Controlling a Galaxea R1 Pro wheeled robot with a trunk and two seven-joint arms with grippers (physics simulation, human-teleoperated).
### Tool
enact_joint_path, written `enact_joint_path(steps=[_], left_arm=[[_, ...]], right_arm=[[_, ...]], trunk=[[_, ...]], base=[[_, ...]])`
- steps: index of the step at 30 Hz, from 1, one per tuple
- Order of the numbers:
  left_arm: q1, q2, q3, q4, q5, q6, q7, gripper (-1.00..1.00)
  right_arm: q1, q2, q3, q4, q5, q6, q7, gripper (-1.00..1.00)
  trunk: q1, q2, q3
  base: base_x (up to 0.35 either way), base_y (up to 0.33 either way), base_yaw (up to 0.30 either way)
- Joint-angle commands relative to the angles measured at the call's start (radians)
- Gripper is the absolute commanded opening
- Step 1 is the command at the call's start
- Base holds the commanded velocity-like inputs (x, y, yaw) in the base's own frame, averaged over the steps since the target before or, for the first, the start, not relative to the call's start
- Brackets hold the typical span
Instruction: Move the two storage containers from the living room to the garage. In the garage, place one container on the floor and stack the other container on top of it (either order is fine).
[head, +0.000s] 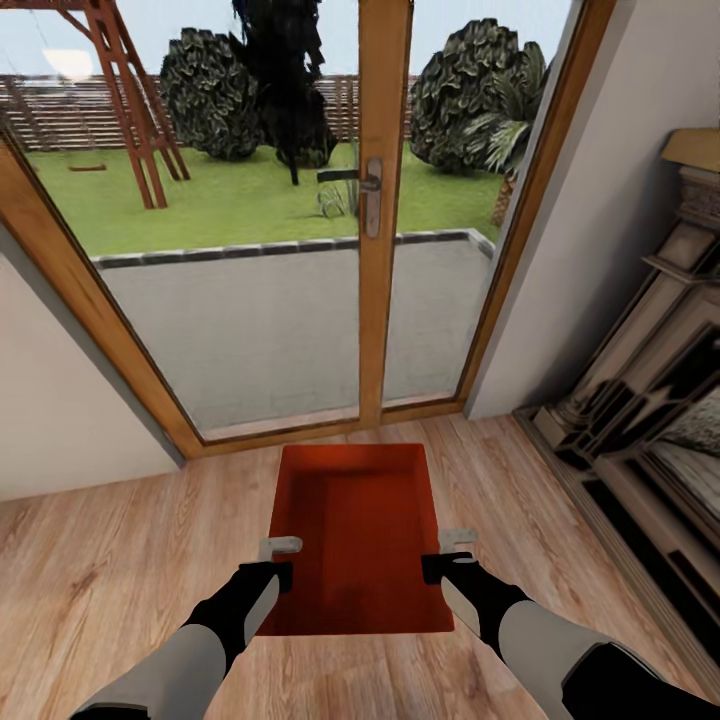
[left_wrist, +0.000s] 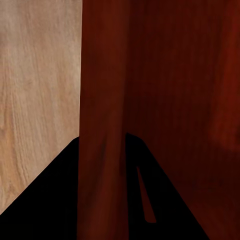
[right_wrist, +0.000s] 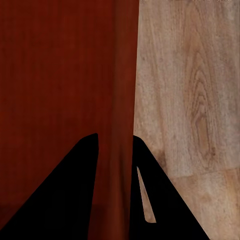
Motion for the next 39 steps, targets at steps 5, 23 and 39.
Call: enact_joint_path(steps=[5,23,39], left_arm=[[0.001,0.002,0.004,0.001,-0.008,0.010,0.010,-1.00],[0.001,0.002,0.004,0.001,-0.008,0.010,0.011,-1.00],[0.001,0.002,0.004,0.001,-0.008,0.010,0.011,-1.00]], right_arm=[[-0.001,-0.002,-0.013,-0.003,0.023,-0.031,-0.008,-1.00],[-0.001,-0.002,-0.013,-0.002,0.023,-0.031,-0.008,-1.00],[-0.001,-0.002,-0.013,-0.002,0.023,-0.031,-0.008,-1.00]], trunk=[[0.000,-0.001,0.001],[0.000,-0.001,0.027],[0.000,-0.001,0.052]], base=[[0.000,0.000,0.000],[0.000,0.000,0.016],[0.000,0.000,0.067]])
